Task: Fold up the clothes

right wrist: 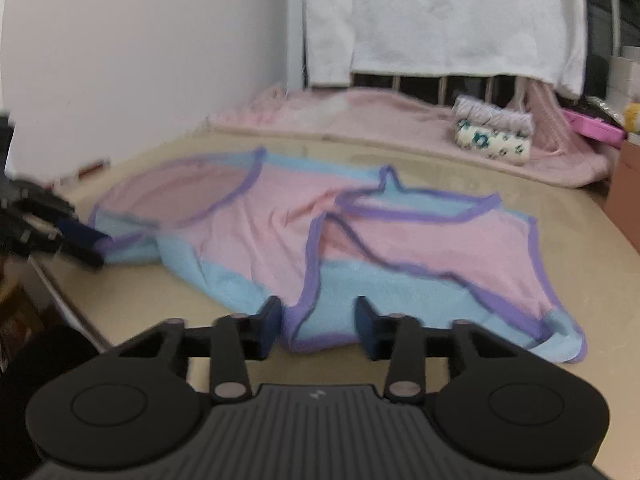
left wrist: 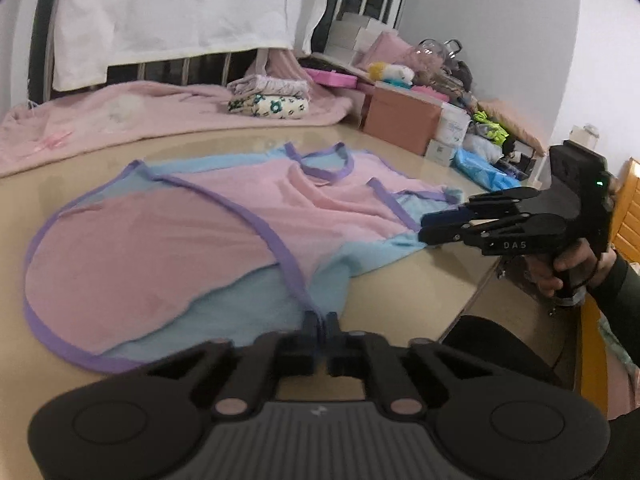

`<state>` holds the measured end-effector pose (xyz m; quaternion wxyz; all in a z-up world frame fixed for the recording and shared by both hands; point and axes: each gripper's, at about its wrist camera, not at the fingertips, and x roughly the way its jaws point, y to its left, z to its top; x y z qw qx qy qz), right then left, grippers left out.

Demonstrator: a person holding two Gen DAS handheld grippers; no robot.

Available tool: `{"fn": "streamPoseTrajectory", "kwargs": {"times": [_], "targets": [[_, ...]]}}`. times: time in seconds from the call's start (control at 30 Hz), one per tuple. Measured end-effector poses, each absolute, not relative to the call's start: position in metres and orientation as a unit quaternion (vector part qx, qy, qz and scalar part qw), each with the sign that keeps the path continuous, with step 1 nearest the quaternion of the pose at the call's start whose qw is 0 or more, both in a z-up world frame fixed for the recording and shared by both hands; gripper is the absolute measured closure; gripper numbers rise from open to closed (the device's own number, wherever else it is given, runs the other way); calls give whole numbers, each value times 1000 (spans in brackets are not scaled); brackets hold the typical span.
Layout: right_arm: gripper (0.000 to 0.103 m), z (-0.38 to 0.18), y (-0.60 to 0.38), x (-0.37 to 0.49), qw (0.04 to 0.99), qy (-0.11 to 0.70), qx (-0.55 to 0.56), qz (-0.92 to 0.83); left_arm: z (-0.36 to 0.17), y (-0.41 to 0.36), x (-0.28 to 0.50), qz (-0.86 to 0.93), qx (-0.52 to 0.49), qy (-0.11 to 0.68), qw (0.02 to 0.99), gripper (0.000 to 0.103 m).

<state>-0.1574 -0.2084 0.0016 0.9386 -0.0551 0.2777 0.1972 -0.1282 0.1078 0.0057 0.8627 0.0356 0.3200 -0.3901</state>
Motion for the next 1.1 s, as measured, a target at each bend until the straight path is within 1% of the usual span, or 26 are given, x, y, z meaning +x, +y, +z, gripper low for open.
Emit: {"fn": "streamPoseTrajectory", "kwargs": {"times": [0.03,0.2,0.27,0.3,0.37,0.4,0.47,0.6,0.7,0.73,0.77,0.8,0.83,0.87,0.9,0.93,1.03,1.1], "targets": [[93,1,-209,-157,938,277,-53,202,6,110,-127,-390,34,323,861,102],[92,8,-224,-160,933,300,-58,191,6,127,-130,-382,38,325,864,101],[88,12,-229,-165,935,298,-45,188,10,131,-131,-375,24,334,864,94],[82,14,-230,-168,935,293,-39,195,12,132,-131,-373,17,336,865,92],[73,18,-231,-174,939,276,-33,203,18,132,-133,-377,-1,320,869,83],[72,17,-231,-171,940,275,-30,200,21,126,-132,-376,-3,315,871,81],[72,15,-229,-165,941,278,-24,191,26,114,-127,-372,-4,311,875,71],[71,18,-224,-152,945,279,-11,174,22,99,-121,-358,20,313,879,69],[67,22,-220,-145,945,279,-3,170,17,121,-125,-345,0,308,887,67],[67,22,-218,-144,945,280,-2,170,15,131,-127,-336,-12,310,889,63],[67,20,-216,-142,944,284,-2,169,12,140,-127,-320,-19,320,892,62],[67,18,-214,-138,943,289,-3,167,10,147,-127,-306,-25,329,893,64],[69,16,-212,-135,942,294,-4,165,10,155,-129,-299,-37,327,896,63],[72,14,-210,-132,940,299,-5,163,11,160,-130,-293,-46,331,896,63],[78,12,-207,-129,939,304,-6,161,13,160,-131,-285,-46,329,899,63],[83,10,-205,-125,938,309,-7,159,15,161,-133,-278,-46,328,902,63],[83,8,-201,-121,936,316,-12,154,25,160,-136,-259,-47,321,910,63],[82,14,-204,-122,938,309,-10,157,40,152,-137,-279,-63,292,913,60]]}}
